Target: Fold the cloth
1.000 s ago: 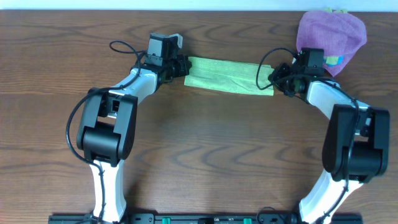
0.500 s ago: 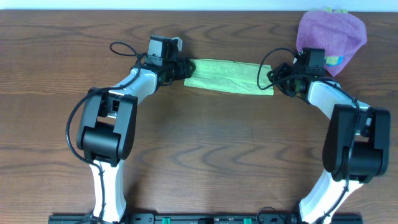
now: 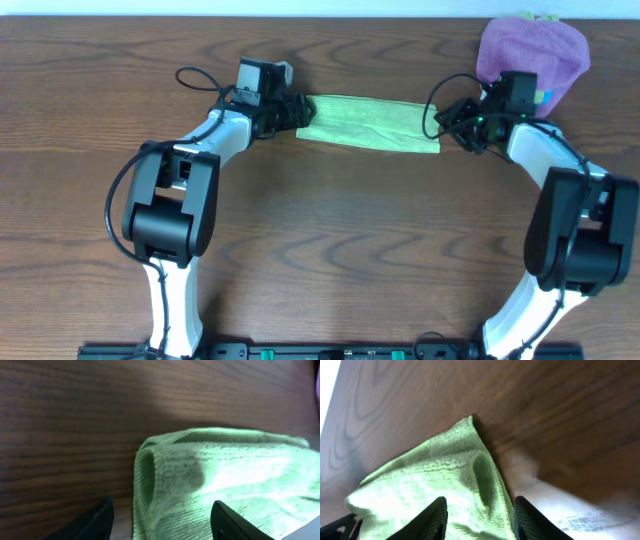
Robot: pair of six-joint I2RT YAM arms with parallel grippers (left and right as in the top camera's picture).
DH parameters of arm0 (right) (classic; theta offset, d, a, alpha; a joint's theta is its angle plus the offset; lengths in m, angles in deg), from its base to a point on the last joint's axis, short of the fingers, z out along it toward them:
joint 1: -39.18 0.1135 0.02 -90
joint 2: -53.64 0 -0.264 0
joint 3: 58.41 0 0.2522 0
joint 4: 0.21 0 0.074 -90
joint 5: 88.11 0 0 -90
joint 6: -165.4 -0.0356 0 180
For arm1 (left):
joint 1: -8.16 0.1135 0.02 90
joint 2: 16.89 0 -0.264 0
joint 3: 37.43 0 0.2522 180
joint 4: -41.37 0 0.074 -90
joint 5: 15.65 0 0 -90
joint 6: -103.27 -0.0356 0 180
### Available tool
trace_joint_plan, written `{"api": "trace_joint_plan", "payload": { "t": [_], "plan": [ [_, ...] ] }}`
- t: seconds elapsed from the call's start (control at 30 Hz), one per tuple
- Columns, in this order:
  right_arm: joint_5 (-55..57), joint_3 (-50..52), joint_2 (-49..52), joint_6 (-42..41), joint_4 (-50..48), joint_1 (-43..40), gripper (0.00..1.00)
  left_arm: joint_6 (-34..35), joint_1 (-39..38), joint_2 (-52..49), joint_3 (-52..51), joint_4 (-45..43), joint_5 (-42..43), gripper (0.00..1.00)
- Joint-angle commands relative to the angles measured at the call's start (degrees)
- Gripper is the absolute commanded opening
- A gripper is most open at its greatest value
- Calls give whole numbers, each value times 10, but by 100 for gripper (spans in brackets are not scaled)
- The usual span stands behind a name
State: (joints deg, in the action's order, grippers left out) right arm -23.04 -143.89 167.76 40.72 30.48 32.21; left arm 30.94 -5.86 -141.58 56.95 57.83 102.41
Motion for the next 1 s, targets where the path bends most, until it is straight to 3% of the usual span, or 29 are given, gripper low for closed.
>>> {"api": "trace_joint_plan", "payload": {
  "t": [0.0,0.23,0.27,0.37,0.4,0.43,0.67,0.97],
  "plan": [
    [-10,-38,-24,53,38,-3,43,-51,6,48,15,14,-16,67],
    [75,-70,-108,144,177,0,45,-154,-4,134,15,85,-93,67],
    [95,-70,-121,158,194,3,47,-167,-8,140,15,87,-103,61],
    [165,-70,-146,177,238,15,48,-177,-25,144,15,87,-133,25],
    [186,-70,-152,181,254,20,49,-177,-32,143,15,87,-133,9],
    [205,-70,-155,183,267,24,50,-177,-38,141,15,87,-132,6],
    [235,-70,-155,191,320,29,50,-173,-57,135,15,106,-127,6],
    [239,-70,-155,191,317,29,53,-190,-61,90,15,94,-115,6]
  ]
}}
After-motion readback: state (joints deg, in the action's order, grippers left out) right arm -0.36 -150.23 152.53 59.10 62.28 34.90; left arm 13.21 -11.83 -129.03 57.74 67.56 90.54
